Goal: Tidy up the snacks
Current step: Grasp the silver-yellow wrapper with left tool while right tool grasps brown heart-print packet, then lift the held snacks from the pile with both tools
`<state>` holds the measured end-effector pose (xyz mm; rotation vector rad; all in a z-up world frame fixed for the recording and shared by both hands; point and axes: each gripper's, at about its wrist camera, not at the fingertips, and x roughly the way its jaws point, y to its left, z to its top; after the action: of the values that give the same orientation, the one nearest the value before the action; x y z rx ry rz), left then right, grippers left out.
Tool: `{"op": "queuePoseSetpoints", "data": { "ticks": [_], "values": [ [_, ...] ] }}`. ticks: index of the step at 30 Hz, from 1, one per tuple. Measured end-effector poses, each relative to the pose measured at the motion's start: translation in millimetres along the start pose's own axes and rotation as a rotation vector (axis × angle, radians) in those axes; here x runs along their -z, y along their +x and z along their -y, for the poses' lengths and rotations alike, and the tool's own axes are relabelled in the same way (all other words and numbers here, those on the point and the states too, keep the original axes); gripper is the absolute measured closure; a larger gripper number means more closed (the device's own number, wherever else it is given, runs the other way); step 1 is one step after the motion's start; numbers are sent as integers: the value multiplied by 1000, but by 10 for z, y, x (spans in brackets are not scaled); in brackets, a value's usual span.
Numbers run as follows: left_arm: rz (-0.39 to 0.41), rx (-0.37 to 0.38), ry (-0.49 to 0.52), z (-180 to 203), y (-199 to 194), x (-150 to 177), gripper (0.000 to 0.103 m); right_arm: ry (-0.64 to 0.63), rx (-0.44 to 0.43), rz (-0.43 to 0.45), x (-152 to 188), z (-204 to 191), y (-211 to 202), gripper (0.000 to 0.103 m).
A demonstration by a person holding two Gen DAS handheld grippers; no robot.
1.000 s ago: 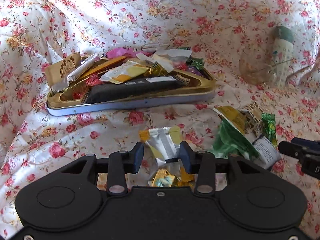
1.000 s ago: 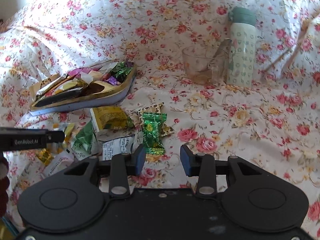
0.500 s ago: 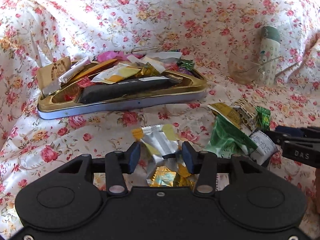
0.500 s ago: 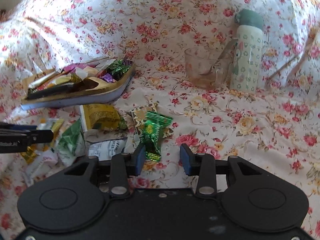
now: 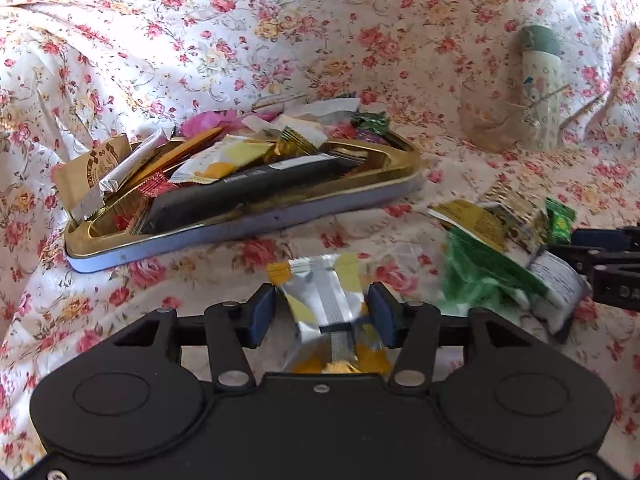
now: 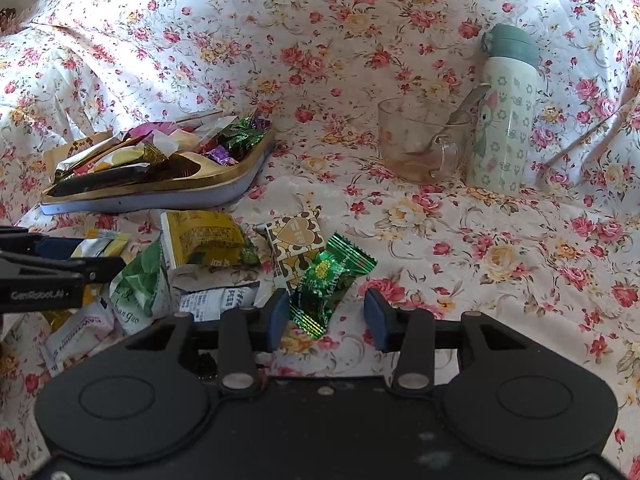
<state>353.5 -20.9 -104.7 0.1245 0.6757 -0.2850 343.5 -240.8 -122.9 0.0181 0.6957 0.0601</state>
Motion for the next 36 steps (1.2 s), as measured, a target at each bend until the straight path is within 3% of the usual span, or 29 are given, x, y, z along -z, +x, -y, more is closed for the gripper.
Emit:
{"op": "queuePoseSetpoints", "data": {
  "ticks": [12, 23, 28, 29, 30, 36],
  "values": [
    [24, -20, -6, -6, 4, 18, 42, -15, 5, 53, -285, 6, 50, 58],
    [24, -22, -12, -11, 4, 17, 42, -177, -26, -20, -354, -183, 350, 58],
    [24, -21, -13, -11, 5, 17, 42, -163, -12, -32, -369, -192, 485, 58],
    [24, -21, -13, -11, 5, 17, 42, -156, -9, -33, -379, -194, 505, 59],
    [24, -21, -14, -13, 6, 17, 42, -146, -11, -33, -388, -188, 514, 70],
    [24, -19, -17, -18, 7, 18, 42, -103, 7, -7, -481, -192, 478, 70]
  ]
}}
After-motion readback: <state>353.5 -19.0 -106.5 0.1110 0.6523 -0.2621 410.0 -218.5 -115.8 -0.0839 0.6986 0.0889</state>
